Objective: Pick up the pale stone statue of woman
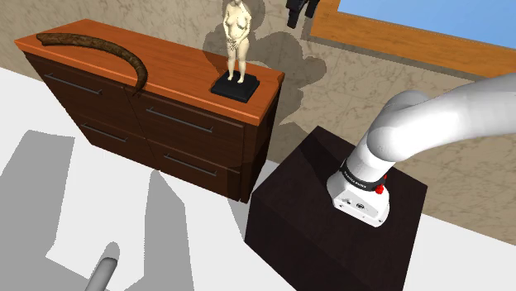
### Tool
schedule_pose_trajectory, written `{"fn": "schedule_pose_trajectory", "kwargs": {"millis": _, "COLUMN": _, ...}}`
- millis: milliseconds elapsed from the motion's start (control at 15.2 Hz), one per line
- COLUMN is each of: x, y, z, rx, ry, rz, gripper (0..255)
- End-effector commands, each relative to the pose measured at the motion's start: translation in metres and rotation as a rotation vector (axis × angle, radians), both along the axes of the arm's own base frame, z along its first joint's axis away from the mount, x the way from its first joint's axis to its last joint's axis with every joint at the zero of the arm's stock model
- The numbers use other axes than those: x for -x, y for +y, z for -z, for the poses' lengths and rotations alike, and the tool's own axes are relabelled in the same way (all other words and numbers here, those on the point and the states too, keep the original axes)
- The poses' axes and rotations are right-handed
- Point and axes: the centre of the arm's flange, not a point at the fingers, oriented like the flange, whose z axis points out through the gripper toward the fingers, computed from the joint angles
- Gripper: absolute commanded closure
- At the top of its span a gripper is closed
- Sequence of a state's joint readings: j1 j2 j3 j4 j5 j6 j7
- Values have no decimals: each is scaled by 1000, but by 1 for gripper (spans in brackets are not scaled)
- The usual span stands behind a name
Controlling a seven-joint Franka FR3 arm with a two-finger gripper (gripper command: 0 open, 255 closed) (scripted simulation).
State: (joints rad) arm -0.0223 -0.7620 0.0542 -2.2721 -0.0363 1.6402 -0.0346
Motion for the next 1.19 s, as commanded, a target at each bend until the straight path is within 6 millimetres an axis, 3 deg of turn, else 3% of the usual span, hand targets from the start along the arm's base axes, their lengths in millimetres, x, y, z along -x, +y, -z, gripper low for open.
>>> {"fn": "schedule_pose_trajectory", "kwargs": {"millis": 0, "x": 0, "y": 0, "z": 0, "rx": 0, "ry": 0, "rz": 0, "gripper": 0}}
{"fn": "schedule_pose_trajectory", "kwargs": {"millis": 858, "x": -132, "y": -24, "z": 33, "rx": -146, "ry": -254, "rz": 45, "gripper": 0}}
{"fn": "schedule_pose_trajectory", "kwargs": {"millis": 1122, "x": -138, "y": -25, "z": 50, "rx": -153, "ry": -266, "rz": 47, "gripper": 0}}
